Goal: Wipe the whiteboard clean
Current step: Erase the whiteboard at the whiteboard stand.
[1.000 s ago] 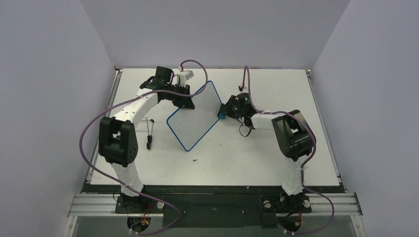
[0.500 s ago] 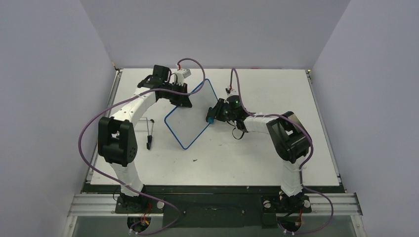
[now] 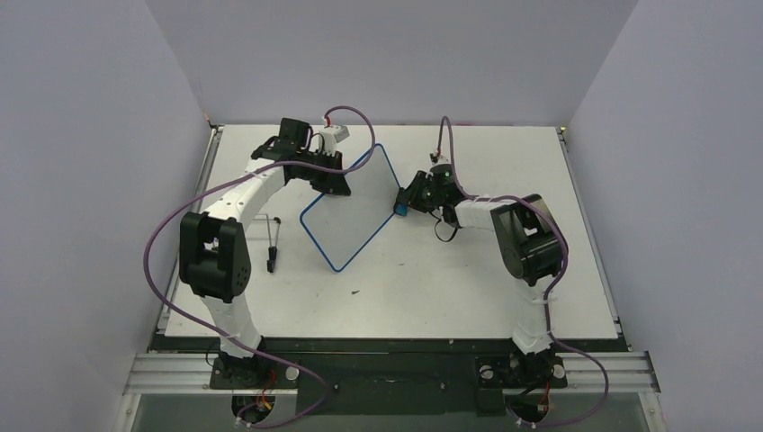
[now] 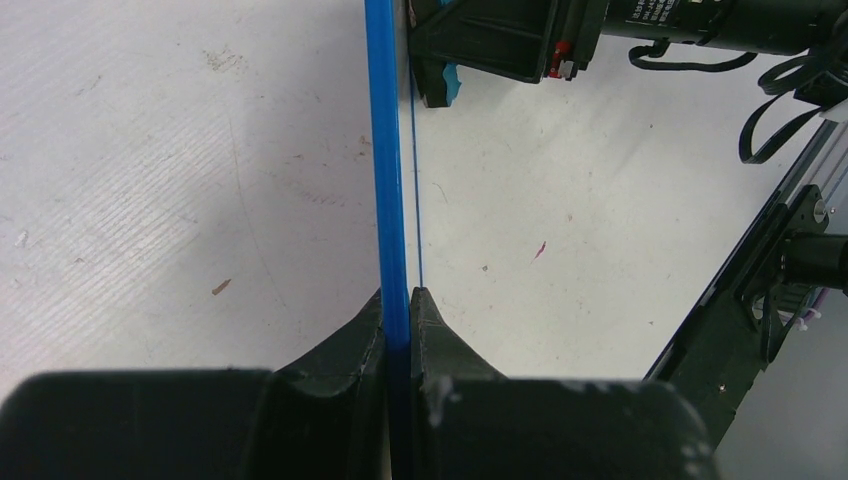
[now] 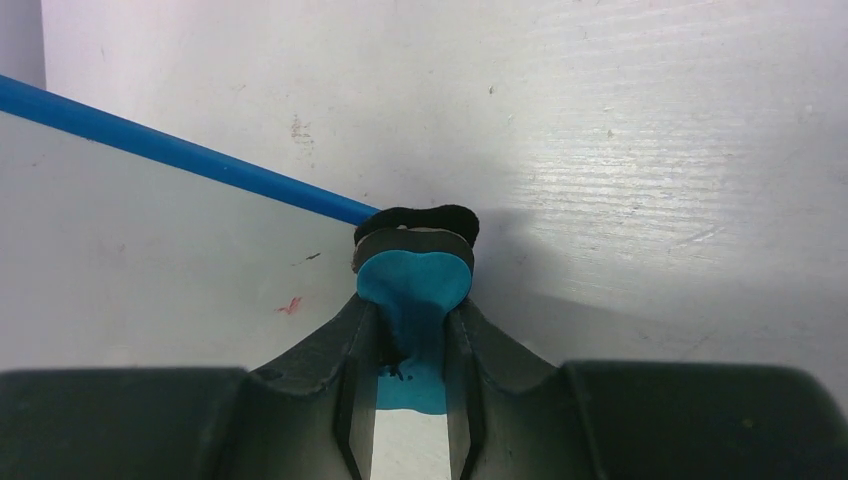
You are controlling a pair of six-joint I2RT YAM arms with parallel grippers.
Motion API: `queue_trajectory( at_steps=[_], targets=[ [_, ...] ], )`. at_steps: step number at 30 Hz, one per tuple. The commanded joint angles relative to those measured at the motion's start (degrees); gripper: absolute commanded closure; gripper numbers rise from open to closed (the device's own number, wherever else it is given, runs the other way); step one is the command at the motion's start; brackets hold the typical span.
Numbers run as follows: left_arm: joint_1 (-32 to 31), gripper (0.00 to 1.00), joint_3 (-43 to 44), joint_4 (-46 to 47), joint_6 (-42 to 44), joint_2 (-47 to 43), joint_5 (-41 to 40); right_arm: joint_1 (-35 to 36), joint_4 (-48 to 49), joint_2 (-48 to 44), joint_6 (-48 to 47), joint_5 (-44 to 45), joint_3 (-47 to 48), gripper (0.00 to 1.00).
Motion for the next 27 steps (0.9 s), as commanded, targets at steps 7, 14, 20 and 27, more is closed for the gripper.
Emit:
queue_trajectory(
  at_steps=[7, 14, 20, 27],
  targets=[
    [-2.88, 1.0, 0.5, -4.64, 5.2, 1.68, 7.91, 0.48, -1.49, 1.46, -3.42, 0.37, 4.43, 1.0],
    [-2.9, 1.0, 0.4, -4.9, 5.47, 2.11, 8.02, 5.55, 1.94, -2.02, -7.47, -7.44, 6.18, 1.0],
    [-2.89, 1.0, 0.45, -4.94, 5.54, 2.06, 7.88, 12.34, 1.09, -3.64, -8.14, -10.05, 5.78, 1.0],
    [-2.73, 1.0, 0.38, -5.22, 5.82, 1.79, 7.2, 15.22, -4.92, -5.52, -16.33, -10.51, 8.29, 1.0]
  ],
)
